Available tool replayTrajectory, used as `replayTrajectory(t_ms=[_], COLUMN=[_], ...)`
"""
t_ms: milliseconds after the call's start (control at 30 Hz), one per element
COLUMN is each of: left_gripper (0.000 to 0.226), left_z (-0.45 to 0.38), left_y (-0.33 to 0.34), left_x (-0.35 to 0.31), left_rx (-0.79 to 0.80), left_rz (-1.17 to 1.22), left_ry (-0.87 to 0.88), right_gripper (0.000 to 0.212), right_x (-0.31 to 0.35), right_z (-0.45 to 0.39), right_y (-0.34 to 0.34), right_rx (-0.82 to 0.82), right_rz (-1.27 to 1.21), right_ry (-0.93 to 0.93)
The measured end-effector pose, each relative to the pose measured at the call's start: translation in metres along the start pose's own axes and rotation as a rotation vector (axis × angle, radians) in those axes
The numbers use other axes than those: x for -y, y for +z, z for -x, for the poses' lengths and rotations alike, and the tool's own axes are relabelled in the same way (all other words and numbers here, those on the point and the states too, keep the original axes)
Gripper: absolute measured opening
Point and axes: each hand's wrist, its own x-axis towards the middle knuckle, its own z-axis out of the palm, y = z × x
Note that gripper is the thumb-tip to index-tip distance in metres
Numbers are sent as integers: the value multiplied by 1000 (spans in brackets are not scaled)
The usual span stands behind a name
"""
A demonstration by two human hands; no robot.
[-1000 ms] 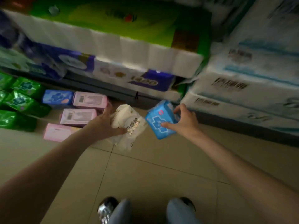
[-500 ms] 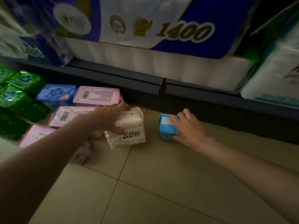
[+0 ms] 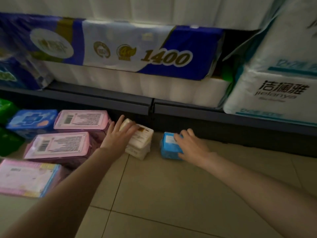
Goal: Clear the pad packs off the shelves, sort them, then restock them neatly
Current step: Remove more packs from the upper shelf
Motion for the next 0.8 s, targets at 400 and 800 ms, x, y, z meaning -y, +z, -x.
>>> replayTrajectory(t_ms=[400,800], left_gripper=[32,33], left_z=[-15,-1], left_y=[-197,-508], left_x=[-7,-50], left_rx=[-936,-1544], left_rz=[105,182], left_ry=[324,435], right_gripper=[39,25], right_x=[-46,-147], right_z=[65,183], right_y=[-155,-435], right_rx=[-365,-1347], right_rz=[-95,76], right_ry=[-158,-10])
